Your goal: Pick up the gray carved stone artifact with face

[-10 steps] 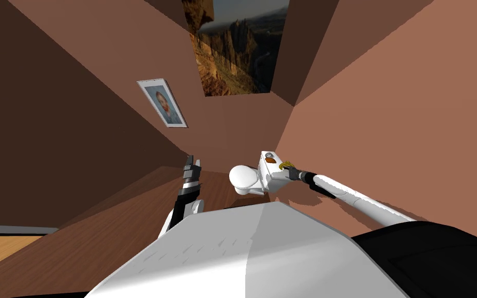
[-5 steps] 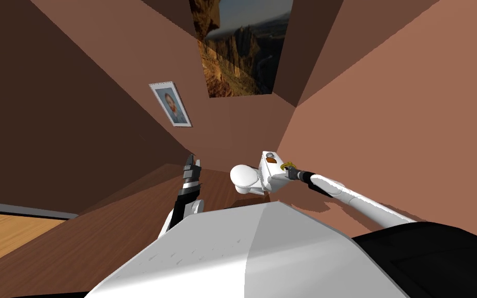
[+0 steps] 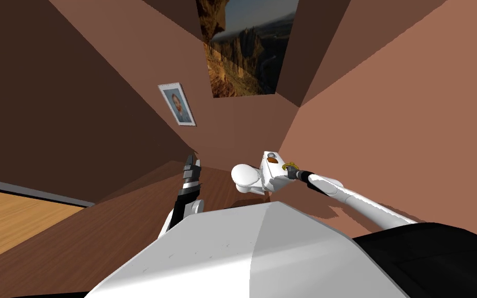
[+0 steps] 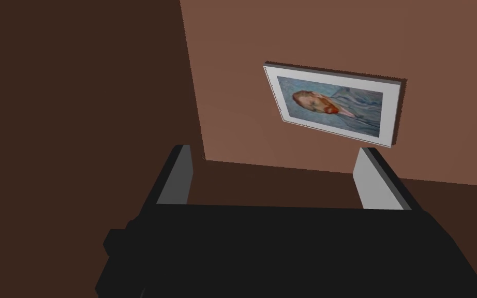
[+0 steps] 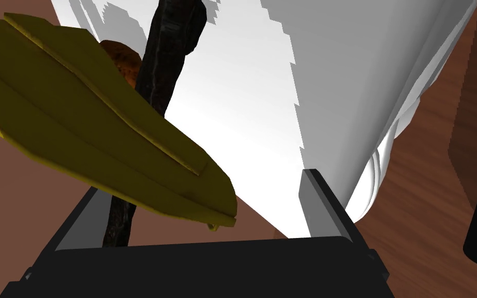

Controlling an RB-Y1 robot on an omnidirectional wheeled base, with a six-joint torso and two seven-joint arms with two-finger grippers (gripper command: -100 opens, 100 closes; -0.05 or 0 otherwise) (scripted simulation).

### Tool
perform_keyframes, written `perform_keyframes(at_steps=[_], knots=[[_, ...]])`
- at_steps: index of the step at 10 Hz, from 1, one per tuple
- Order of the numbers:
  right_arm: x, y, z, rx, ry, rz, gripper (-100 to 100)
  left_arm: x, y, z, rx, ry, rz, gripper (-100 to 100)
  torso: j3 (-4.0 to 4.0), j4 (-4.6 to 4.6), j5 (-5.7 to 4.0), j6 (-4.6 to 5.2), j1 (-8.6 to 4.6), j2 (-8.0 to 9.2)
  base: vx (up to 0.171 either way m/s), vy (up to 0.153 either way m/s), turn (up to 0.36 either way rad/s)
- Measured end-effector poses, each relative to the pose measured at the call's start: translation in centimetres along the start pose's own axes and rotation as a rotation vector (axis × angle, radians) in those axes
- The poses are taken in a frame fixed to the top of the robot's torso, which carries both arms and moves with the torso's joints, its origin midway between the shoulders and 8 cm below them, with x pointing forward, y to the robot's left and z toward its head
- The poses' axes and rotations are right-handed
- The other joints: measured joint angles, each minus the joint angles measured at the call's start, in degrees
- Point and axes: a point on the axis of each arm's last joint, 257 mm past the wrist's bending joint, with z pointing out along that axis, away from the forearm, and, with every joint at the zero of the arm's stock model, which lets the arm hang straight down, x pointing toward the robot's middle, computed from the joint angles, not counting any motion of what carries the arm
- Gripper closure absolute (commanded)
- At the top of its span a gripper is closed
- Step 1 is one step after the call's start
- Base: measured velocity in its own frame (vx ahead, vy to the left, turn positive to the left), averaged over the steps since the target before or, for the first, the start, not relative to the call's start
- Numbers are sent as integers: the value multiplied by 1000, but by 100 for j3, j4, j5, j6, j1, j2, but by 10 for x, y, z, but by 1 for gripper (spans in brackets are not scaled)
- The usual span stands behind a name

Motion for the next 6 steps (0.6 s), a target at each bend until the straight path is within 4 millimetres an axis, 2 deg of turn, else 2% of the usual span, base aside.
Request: perform_keyframes(at_steps=[3,5,6], knots=[[6,0,1,1,29,11,-100,0,0,0,0,0,0,0,-18,-13,-4,23,1,-27,8,1,-16],[4,-3,4,5,33,25,-100,0,0,0,0,0,0,0,-8,-10,-8,8,-9,-6,-103,-34,204],[4,-6,6,9,39,26,-100,0,0,0,0,0,0,0,-5,-9,-14,4,-11,-1,-72,-26,12]])
